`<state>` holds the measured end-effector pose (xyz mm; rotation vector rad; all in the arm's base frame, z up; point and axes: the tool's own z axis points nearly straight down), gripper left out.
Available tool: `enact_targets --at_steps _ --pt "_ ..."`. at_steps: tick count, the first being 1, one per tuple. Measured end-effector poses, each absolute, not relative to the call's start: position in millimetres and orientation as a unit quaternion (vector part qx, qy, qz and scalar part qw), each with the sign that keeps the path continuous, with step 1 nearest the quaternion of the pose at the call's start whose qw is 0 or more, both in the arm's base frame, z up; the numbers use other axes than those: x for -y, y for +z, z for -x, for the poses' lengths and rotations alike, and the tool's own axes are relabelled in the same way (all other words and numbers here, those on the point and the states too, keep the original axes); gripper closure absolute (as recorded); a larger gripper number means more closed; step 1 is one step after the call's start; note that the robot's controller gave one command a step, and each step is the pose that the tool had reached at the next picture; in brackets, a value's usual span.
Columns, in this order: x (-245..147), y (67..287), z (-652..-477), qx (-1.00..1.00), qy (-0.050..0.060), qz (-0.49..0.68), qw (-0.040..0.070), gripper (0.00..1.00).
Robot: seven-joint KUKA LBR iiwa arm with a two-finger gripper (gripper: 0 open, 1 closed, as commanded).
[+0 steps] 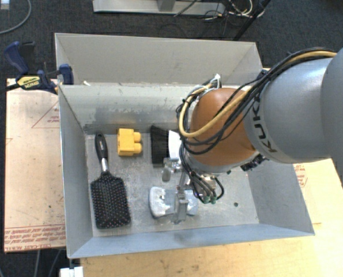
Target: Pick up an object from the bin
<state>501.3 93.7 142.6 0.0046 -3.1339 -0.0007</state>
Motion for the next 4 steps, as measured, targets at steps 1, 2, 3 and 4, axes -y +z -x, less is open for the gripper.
enact_targets --at_steps 1,2,3,4 --pt "-93.4 146.4 -503.2 1.0 -0.001 0.0 0.0 0.0" --pt "-93.9 128.7 -504.8 0.999 -0.001 -0.038 -0.003 0.0" --pt "-68.2 72.1 -494.1 0.992 -0.002 -0.129 -0.005 1.0" --pt "-68.2 72.0 -494.0 0.992 -0.002 -0.129 -0.005 1.0"
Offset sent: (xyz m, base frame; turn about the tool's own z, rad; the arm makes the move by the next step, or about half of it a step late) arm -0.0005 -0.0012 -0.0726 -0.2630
